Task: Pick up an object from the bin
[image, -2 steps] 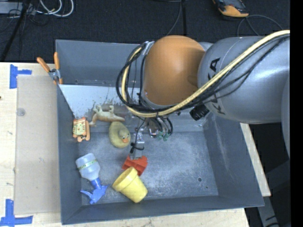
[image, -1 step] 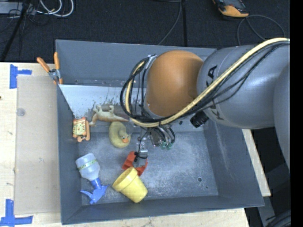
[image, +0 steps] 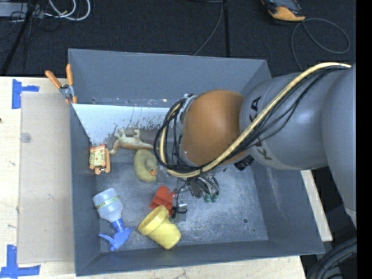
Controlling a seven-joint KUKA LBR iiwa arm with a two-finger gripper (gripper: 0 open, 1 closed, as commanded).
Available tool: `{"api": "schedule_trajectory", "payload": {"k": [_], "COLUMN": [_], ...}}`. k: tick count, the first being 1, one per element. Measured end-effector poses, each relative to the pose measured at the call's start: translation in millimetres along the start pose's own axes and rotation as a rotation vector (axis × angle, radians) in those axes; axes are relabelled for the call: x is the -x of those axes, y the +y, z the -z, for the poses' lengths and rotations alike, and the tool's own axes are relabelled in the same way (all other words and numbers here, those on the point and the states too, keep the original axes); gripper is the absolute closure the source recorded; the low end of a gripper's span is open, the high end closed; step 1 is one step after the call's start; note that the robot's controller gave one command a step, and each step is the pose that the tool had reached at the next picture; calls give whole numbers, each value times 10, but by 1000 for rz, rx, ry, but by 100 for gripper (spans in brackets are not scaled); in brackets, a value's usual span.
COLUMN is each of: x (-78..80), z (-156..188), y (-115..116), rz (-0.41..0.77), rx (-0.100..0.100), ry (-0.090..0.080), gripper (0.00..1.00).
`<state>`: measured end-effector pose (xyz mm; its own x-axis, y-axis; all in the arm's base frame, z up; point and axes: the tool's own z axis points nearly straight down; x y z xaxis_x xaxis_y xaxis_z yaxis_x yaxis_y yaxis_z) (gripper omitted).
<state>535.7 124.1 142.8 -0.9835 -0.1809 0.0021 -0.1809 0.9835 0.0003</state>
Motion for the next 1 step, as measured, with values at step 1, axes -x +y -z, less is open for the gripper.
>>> {"api": "schedule_trajectory", "payload": {"k": [1], "x": [-115], "z": [-725], "y": [-255], "rz": [95], "rx": [1], "ry": [-3], "gripper": [100]}}
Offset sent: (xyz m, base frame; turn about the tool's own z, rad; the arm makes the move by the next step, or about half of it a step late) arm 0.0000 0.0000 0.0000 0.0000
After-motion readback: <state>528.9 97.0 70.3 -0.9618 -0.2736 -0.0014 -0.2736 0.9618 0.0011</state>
